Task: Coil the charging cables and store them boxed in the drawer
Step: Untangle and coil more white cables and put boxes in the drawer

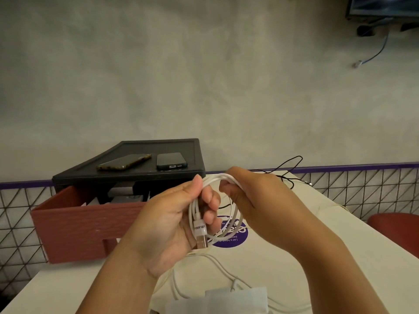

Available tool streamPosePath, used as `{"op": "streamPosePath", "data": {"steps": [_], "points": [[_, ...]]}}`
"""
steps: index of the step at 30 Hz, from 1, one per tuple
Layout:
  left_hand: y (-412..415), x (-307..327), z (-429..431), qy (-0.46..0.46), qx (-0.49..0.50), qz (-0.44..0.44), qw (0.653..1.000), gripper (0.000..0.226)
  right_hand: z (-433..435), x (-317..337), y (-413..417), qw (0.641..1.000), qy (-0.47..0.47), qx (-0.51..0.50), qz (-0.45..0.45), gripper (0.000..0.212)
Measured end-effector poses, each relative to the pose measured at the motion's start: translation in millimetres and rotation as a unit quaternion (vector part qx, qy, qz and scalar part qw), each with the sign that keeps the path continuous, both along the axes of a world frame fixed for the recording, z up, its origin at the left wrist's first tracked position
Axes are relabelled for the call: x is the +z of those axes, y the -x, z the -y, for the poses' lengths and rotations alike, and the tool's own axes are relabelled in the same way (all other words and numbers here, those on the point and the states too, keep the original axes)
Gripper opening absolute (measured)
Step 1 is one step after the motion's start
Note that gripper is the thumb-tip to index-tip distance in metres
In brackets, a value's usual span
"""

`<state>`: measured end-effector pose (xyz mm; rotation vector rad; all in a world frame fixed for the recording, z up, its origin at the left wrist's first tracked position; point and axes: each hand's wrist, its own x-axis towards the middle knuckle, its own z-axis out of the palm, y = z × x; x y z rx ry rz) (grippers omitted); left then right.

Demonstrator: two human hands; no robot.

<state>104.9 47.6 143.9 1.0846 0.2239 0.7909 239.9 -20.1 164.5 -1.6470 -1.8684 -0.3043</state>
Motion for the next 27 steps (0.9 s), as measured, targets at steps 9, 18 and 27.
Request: {"op": "streamPosePath", "data": {"steps": [9,18,27], "points": [[7,-11,-15,0.015,-0.167,0.031,0.985,0.034,2,0,-3,0.999,-0.01,0.044,-0.022,0.021],[4,-11,-14,0.019,-0.09,0.095,0.991,0.029,-5,-4,-2,0.989,0.081,0.0,-0.12,0.023],[-2,-7,-2,-0.007,-0.024,0.029,0.999,0.039,-4,-2,-9,0.988,0.005,0.0,-0.156,0.033]]}}
